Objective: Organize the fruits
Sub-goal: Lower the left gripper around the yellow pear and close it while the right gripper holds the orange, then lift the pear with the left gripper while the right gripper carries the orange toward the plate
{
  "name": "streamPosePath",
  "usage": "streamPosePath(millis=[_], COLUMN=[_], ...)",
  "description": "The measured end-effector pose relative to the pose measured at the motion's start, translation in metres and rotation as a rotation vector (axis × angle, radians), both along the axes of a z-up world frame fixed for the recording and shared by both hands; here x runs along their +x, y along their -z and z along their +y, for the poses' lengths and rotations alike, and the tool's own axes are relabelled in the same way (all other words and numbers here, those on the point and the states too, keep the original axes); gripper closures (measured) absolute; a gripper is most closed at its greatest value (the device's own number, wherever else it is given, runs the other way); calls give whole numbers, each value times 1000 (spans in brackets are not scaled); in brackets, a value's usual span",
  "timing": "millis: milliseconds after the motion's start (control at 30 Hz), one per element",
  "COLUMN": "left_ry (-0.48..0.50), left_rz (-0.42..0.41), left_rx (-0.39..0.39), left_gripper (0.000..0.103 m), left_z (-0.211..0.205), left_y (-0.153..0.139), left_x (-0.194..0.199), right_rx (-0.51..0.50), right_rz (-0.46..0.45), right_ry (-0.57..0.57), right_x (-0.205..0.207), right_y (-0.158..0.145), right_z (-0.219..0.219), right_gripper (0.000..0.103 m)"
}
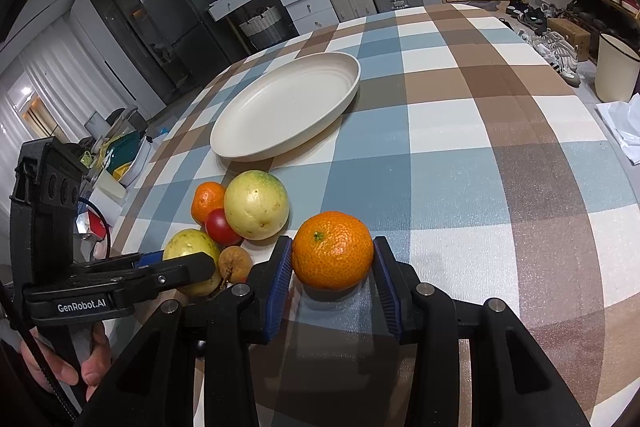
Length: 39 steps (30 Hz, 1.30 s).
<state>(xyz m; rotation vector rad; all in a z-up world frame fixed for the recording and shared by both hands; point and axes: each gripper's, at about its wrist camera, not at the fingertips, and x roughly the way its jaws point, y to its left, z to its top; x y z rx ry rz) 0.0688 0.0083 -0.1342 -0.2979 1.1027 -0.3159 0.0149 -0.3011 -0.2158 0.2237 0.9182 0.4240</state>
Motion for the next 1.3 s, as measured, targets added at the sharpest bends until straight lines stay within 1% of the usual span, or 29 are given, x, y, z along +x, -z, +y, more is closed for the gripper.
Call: streamPosePath(millis=[167, 400, 667, 733, 767, 800, 867, 1067, 1133, 1233, 1300], left_ry=[2, -6, -27, -40, -50, -53, -61, -73, -73, -75, -74], left_rz=[-4, -34, -112, -133, -139, -139, -144, -180, -182, -192, -178], left_rx=[-4, -6, -41, -18, -27, -37, -29, -28, -38, -25, -38], left_gripper=[57, 57, 57, 57, 57, 57, 57, 57, 57, 57, 57], left_z=[1, 9, 24, 28, 32, 36, 39, 49, 54, 56, 59], left_y=[-1, -12, -34, -40, -42, -43, -47, -67, -72, -76, -76], left_x=[-3, -8, -16, -16, -16, -14, -13, -5, 2, 11, 18], right_rx=[1, -1, 1, 4, 5, 4, -4, 20, 21, 26, 23], right_rz=[-3, -16, -49, -64, -71, -77, -94, -122, -128, -138, -149], right_ry=[4, 3, -10, -17, -23, -27, -30, -62, -71, -81, -92], right_x=[-1, -3, -4, -5, -5, -5, -5, 1, 4, 10, 14], right_y=[-1, -5, -15, -19, -21, -23, -28, -42, -46, -53, -57], right_z=[-1, 0, 5, 8, 9, 11, 14, 22, 25, 30, 33], right_gripper=[62, 62, 62, 62, 62, 62, 62, 62, 62, 62, 62])
